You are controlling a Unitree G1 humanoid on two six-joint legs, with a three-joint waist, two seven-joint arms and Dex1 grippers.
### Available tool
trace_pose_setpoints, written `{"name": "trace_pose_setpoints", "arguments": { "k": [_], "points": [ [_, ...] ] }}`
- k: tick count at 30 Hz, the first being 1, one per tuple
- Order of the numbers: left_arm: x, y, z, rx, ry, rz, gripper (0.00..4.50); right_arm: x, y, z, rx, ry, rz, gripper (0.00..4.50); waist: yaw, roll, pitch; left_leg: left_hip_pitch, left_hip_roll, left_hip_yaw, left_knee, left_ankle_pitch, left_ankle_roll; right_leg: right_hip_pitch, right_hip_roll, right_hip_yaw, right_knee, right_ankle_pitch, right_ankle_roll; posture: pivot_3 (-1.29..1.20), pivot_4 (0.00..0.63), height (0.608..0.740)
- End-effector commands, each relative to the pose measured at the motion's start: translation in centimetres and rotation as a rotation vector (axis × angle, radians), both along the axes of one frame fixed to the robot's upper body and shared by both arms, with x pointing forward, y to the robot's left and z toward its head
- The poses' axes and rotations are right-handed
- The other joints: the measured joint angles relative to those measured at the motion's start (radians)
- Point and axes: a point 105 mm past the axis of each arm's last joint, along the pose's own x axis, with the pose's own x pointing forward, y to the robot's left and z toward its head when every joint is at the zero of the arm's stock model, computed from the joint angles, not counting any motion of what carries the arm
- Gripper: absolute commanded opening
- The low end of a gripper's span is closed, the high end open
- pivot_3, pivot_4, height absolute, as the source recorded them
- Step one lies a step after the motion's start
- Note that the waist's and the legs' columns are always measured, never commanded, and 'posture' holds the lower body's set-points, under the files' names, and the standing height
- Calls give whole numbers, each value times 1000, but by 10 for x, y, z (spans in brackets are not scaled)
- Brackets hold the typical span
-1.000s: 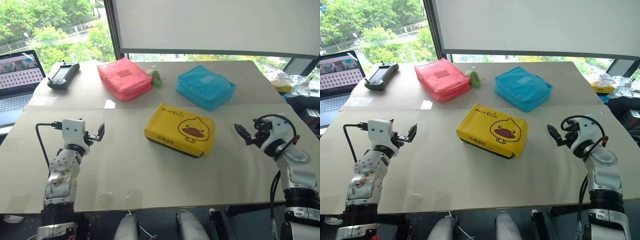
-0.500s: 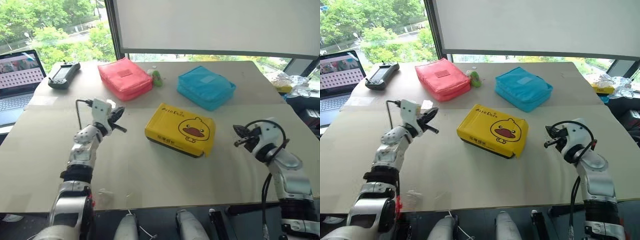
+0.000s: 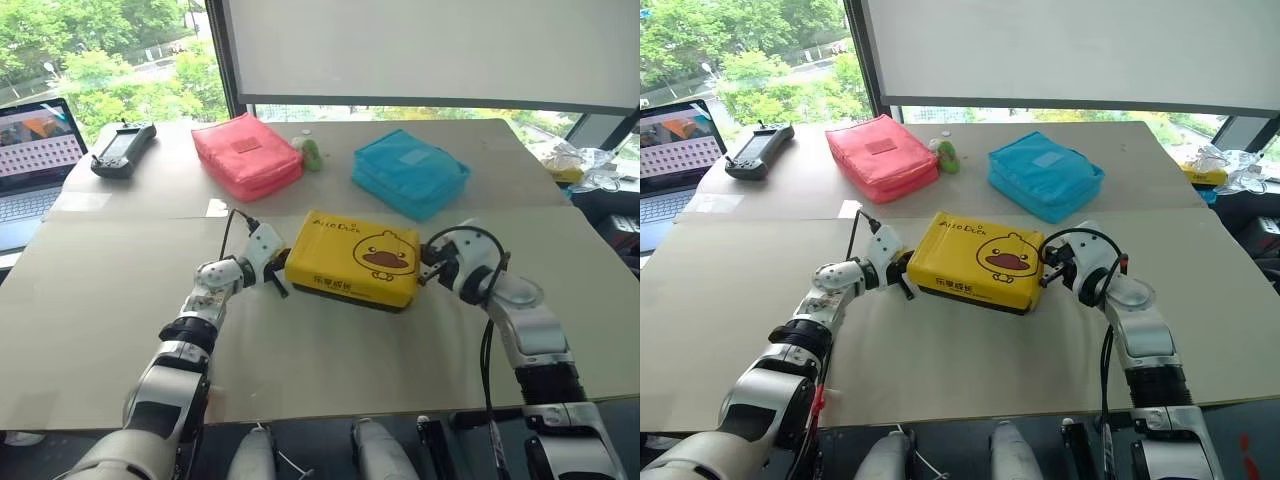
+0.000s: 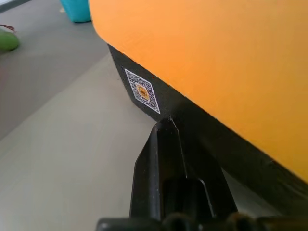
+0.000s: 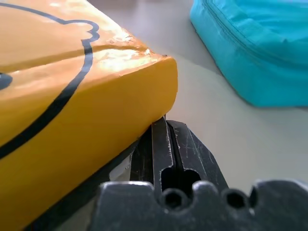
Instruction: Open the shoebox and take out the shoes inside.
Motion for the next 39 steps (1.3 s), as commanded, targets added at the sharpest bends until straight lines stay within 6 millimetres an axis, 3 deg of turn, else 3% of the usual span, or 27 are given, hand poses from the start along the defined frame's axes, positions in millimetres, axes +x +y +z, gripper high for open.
{"name": "trace_pose_setpoints", "arguments": {
  "k": [1,4,7,12,18,22,28,32,33,34,35,39],
  "points": [
    [-35,-19,22,11,54,-233,0,-6,82,11,-16,-63,304,11,-10,0,0,0,2,0,0,0,0,0,2,0,0,0,-1,0,150,740],
    [-60,11,24,53,131,-197,0,-7,113,13,-39,-71,411,11,-26,0,0,3,5,0,-2,0,0,0,5,0,2,-1,-3,0,150,740],
    [-77,50,33,94,125,-58,0,-22,138,9,-82,-41,539,11,-40,0,0,4,6,-1,-3,-1,0,0,5,-1,4,-2,-5,0,150,740],
    [-97,71,38,95,125,57,0,-53,138,-11,-232,79,643,11,-23,0,0,2,6,-1,-3,-1,-1,-5,5,-2,13,-8,-9,0,150,740],
    [-101,75,40,76,103,139,0,-64,114,-33,-428,136,630,11,-9,-2,-1,2,6,0,0,-1,-1,-8,5,-2,17,-12,-17,0,150,740],
    [-99,81,41,94,85,173,0,-60,94,-29,-484,155,601,11,-5,-3,-1,2,6,0,1,-1,-1,-9,5,-2,16,-12,-18,0,150,740],
    [-115,117,50,219,117,232,0,-42,45,-21,-560,177,531,11,-7,-5,-1,0,6,1,0,-1,-1,-11,5,-2,16,-13,-18,0,150,740],
    [-126,147,82,266,96,289,0,-40,21,0,-461,238,542,11,-7,-6,1,0,6,1,-1,-1,-1,-11,5,-2,15,-13,-19,0,150,740],
    [-128,152,95,261,86,296,501,-44,19,6,-406,270,571,0,-7,-8,1,-1,6,1,0,-1,-1,-12,5,-2,16,-13,-19,0,150,740],
    [-131,153,105,251,81,287,628,-49,19,9,-377,294,607,0,-6,-8,2,0,7,1,0,-1,-1,-12,5,-2,16,-13,-19,0,150,740],
    [-134,152,114,240,81,273,1045,-55,19,9,-361,320,644,0,-7,-9,2,0,7,1,0,-1,-1,-12,5,-2,16,-13,-19,0,150,740],
    [-148,132,149,172,98,164,2282,-80,23,-7,-369,445,780,0,-7,-9,2,0,7,1,0,-2,-1,-11,4,-2,16,-14,-19,0,150,740]
  ]
}}
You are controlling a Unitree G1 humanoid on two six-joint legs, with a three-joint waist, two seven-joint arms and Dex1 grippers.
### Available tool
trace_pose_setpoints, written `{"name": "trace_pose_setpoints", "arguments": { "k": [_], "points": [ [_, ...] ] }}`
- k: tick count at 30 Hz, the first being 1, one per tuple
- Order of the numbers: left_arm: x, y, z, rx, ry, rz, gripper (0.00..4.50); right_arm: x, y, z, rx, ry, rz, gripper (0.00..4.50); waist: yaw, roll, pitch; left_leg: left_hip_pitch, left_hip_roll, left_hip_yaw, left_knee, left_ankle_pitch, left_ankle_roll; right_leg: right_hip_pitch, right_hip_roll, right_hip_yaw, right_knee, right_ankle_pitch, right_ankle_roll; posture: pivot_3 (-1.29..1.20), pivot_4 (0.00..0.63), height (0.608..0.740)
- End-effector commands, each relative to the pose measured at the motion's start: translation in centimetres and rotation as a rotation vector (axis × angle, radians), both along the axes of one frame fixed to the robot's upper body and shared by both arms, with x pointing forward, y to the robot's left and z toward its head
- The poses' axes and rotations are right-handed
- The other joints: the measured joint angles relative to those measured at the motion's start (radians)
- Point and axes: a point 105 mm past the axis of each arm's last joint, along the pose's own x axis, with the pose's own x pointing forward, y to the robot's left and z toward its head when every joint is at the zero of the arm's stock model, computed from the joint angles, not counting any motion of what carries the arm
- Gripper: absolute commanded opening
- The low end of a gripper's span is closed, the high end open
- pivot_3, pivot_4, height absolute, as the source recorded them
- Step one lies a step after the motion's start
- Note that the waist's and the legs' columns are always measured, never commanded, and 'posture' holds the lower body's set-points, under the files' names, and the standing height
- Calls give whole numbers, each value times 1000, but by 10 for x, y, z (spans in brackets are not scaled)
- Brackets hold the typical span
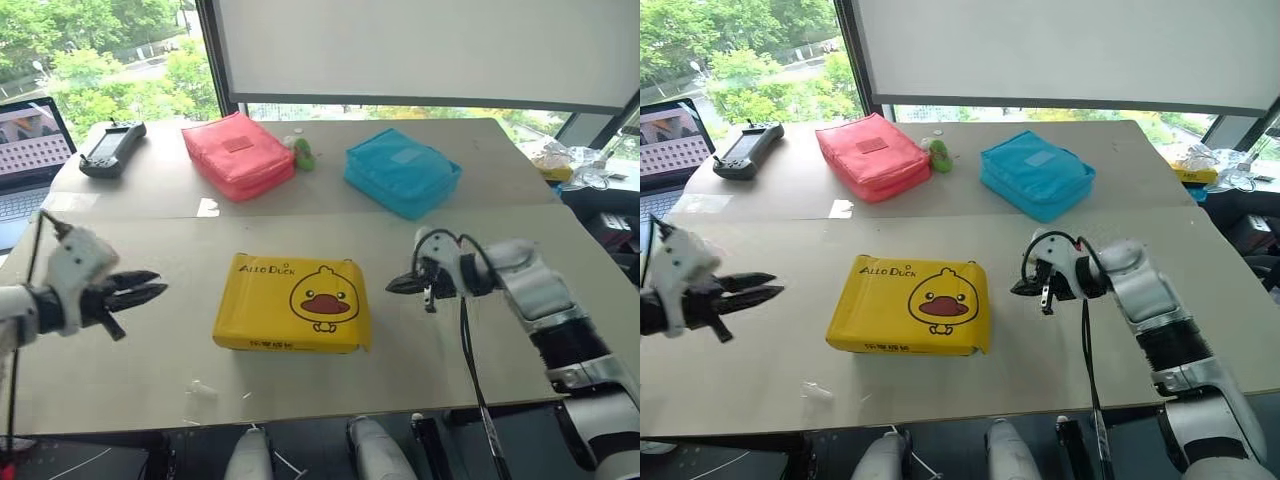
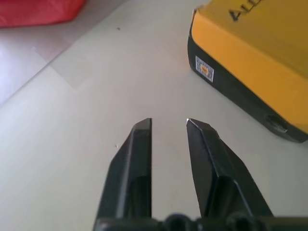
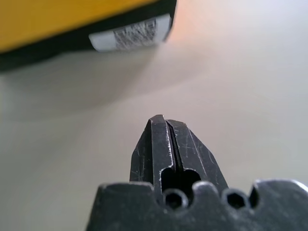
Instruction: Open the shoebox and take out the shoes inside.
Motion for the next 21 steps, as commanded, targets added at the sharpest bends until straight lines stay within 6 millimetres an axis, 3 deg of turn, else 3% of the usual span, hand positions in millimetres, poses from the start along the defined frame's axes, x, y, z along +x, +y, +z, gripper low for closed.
{"name": "trace_pose_setpoints", "arguments": {
  "k": [1,3,5,7,11,14,18,21],
  "points": [
    [-16,-28,39,-55,-6,-140,2625,-25,8,-9,-15,121,119,0,0,0,0,0,0,0,0,0,-1,0,0,0,0,0,0,0,150,740],
    [-24,-47,63,-95,-18,-226,3272,-36,9,-26,-69,170,166,0,1,-1,1,0,0,0,0,0,0,0,0,0,0,0,0,0,150,740],
    [-34,-62,78,-118,3,-305,3990,-37,20,-29,-29,186,169,0,0,-1,1,-1,0,0,0,0,0,-1,0,-1,0,0,0,0,150,740],
    [-44,-73,87,-118,23,-365,4433,-40,29,-28,11,196,185,0,-7,-1,1,-2,0,0,0,0,0,-1,0,-1,0,0,0,0,150,740],
    [-57,-84,93,-118,54,-430,4433,-50,45,-24,105,244,238,0,-18,-1,1,0,0,0,0,0,-1,-2,1,0,2,0,0,0,150,740],
    [-57,-78,83,-52,92,-384,4433,-45,56,-2,257,249,236,0,-25,-1,1,0,1,0,-1,0,-1,-2,1,-1,3,-1,-1,0,150,740],
    [-62,-68,72,-23,156,-341,4433,-35,54,24,381,264,214,0,-29,-1,1,0,1,0,1,0,-1,-2,1,0,3,0,-1,0,150,740],
    [-69,-50,57,107,222,-283,4433,-37,54,52,515,347,256,0,-31,-1,2,0,1,0,0,0,-1,-2,1,0,3,0,-1,0,150,740]
  ]
}}
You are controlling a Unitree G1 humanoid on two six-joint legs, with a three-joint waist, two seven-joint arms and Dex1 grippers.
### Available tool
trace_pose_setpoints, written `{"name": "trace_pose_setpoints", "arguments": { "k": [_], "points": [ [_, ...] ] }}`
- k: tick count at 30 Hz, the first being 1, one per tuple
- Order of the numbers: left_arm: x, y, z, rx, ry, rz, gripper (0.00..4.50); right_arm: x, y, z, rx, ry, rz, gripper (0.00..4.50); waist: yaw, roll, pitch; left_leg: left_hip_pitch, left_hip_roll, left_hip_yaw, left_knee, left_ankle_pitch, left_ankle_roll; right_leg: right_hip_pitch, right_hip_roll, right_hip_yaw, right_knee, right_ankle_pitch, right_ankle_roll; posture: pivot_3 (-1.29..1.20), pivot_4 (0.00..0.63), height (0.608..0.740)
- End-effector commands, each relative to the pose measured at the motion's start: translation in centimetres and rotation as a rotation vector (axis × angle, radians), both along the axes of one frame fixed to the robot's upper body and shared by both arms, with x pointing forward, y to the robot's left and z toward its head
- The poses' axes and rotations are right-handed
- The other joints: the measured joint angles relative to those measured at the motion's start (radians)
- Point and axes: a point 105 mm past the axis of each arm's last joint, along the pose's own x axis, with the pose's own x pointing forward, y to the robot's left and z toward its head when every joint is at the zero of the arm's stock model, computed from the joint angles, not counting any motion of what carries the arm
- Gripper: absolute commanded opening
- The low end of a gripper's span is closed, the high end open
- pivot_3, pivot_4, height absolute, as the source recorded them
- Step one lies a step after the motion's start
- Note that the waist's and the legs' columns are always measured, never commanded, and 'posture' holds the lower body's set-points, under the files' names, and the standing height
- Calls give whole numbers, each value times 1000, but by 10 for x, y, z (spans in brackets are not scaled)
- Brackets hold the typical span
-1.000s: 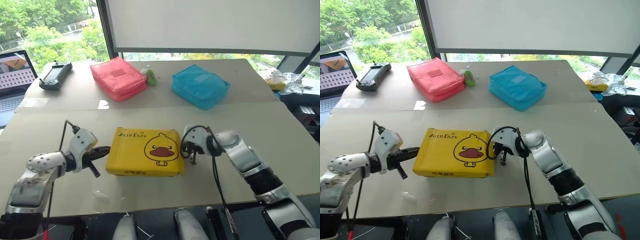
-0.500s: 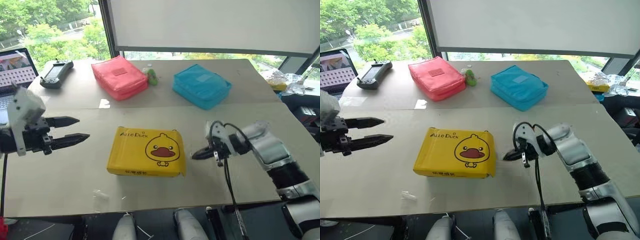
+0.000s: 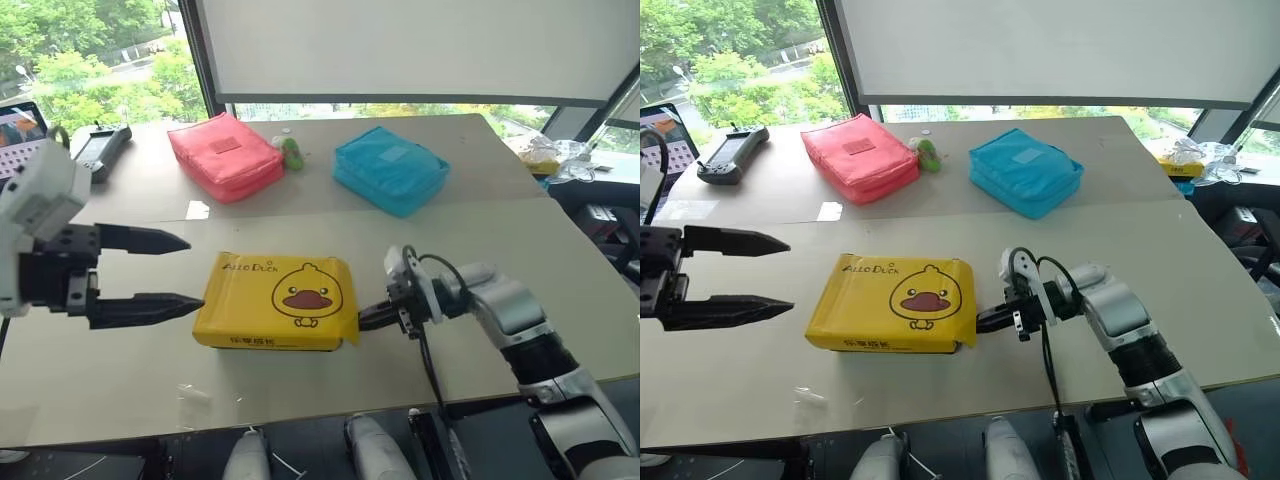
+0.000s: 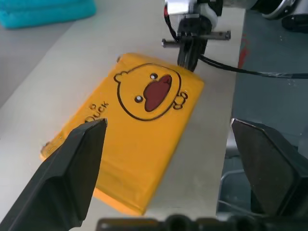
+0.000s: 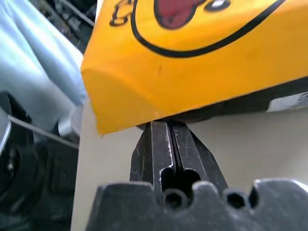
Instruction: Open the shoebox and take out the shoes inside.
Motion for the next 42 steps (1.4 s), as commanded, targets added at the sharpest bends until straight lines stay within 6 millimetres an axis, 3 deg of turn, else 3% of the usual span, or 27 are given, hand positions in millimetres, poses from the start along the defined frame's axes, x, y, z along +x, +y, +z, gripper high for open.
{"name": "trace_pose_setpoints", "arguments": {
  "k": [1,4,9,11,15,20,26,30,34,38,42],
  "points": [
    [-9,18,5,137,-38,40,4433,-1,2,44,184,55,50,0,0,0,0,0,0,0,0,0,0,0,0,0,0,0,0,0,150,740],
    [-12,24,13,124,-66,62,4433,9,13,57,233,26,36,0,-2,0,0,0,1,-1,-1,0,0,-1,0,-1,0,0,-1,0,150,740],
    [-22,14,8,73,-58,42,4433,88,42,62,150,-305,-364,0,-18,0,0,-1,1,0,-1,-3,-5,-2,0,-1,0,0,-1,0,150,740],
    [-22,14,2,71,-55,57,4433,97,42,65,113,-382,-402,0,-22,0,1,-1,1,0,-1,-4,-6,-2,0,-1,0,0,-1,0,150,740],
    [-22,13,-4,60,-49,76,4433,77,49,83,119,-401,-262,0,-19,1,1,-6,0,-1,-2,0,-1,-3,0,-2,-1,-1,1,0,150,740],
    [-18,18,-13,74,-17,115,4433,33,55,83,-28,-528,-22,0,-19,1,1,-7,1,-1,-3,-3,-2,-5,0,-2,1,-1,7,0,150,740],
    [-17,34,-28,176,26,155,4500,9,72,82,-108,-507,89,1858,-23,1,1,-7,1,0,-3,-4,-2,-13,0,-1,11,-4,3,0,150,740],
    [-17,41,-36,203,66,193,4500,11,93,67,-166,-522,56,3297,-28,1,1,-6,1,0,0,-4,-2,-15,1,-1,16,-7,-5,0,150,740],
    [-16,46,-34,203,61,224,4500,7,100,57,-185,-465,55,4480,-27,1,1,-6,1,-1,1,-4,-2,-15,1,0,16,-5,-6,0,150,740],
    [-22,44,-35,192,74,219,4500,3,104,67,-122,-360,9,4480,-24,0,0,-6,1,-1,1,-3,-2,-15,1,0,16,-5,-6,0,150,740],
    [-25,43,-36,191,80,225,4500,-3,103,62,-164,-333,21,4480,-24,0,0,-7,1,-1,0,-3,-2,-15,1,0,16,-6,-5,0,150,740]
  ]
}}
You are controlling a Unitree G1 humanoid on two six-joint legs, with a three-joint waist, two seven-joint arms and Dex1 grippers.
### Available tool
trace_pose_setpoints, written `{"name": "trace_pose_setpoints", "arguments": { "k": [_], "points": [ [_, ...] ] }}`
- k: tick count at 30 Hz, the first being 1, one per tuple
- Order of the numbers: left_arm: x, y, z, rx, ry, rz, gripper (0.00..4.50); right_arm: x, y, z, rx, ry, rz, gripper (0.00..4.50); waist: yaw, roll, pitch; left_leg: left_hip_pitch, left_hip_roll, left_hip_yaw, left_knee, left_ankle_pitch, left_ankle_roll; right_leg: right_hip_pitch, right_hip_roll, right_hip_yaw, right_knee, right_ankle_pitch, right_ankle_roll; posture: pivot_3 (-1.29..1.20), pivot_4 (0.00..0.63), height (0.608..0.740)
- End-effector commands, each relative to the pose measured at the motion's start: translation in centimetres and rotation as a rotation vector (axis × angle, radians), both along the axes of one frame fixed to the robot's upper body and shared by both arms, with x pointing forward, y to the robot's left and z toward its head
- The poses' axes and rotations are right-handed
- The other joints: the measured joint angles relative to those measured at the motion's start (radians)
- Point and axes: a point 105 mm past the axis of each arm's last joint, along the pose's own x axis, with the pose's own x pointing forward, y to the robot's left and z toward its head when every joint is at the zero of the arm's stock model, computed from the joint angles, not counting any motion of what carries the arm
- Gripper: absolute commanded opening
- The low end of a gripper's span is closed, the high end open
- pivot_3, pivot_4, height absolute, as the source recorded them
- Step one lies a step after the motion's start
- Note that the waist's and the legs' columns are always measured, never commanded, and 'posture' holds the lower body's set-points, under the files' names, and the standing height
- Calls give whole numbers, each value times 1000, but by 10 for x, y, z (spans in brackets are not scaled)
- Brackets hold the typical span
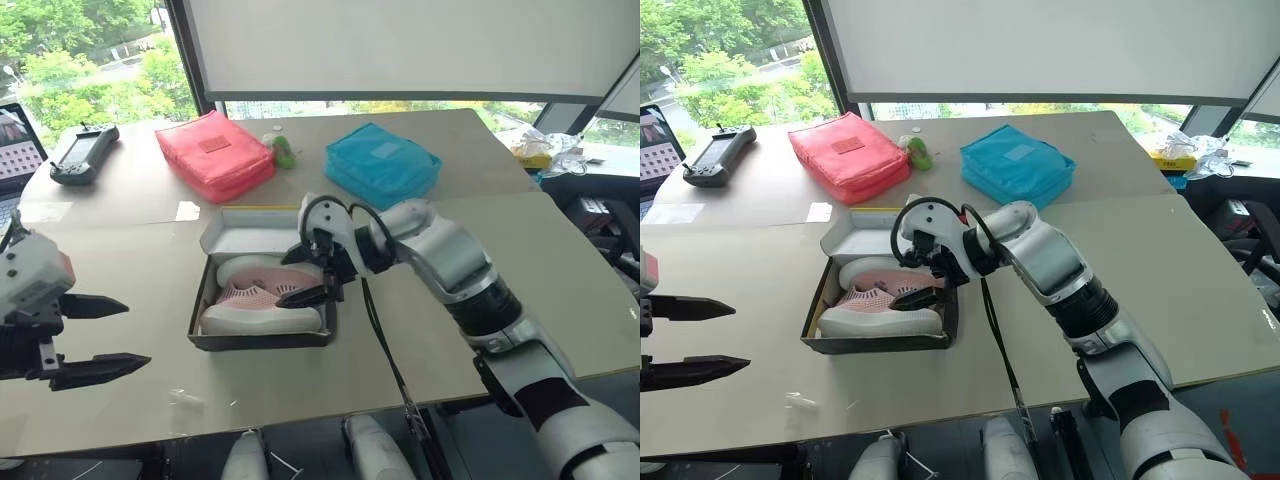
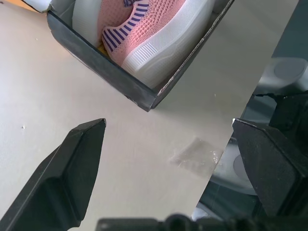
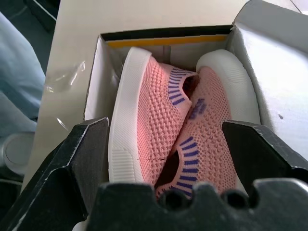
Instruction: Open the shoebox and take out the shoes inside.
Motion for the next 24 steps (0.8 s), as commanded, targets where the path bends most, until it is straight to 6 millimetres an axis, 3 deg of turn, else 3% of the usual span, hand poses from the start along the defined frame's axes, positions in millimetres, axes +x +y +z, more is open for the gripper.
{"name": "trace_pose_setpoints", "arguments": {
  "k": [1,10,14,17,24],
  "points": [
    [-3,1,5,7,-27,9,4500,-13,-1,12,15,8,58,4480,0,0,0,0,0,0,0,0,0,0,0,0,0,0,0,0,150,740],
    [2,3,7,15,-17,0,4500,-23,-11,-16,-60,25,152,4480,-1,0,0,0,0,0,0,0,0,0,0,0,0,-1,0,0,150,740],
    [5,1,9,25,-22,-20,4500,-17,-10,-30,-80,7,130,4480,-4,0,0,0,0,0,1,0,0,0,0,0,0,-1,0,0,150,740],
    [6,-5,13,21,-33,-46,4500,-10,-12,-37,-84,23,73,3761,-2,0,0,0,0,0,1,0,0,0,0,0,0,0,0,0,150,740],
    [7,-7,14,17,-38,-52,4500,-13,-16,-34,-78,60,72,1355,-4,0,0,0,0,0,1,0,0,0,1,0,1,0,0,0,150,740]
  ]
}}
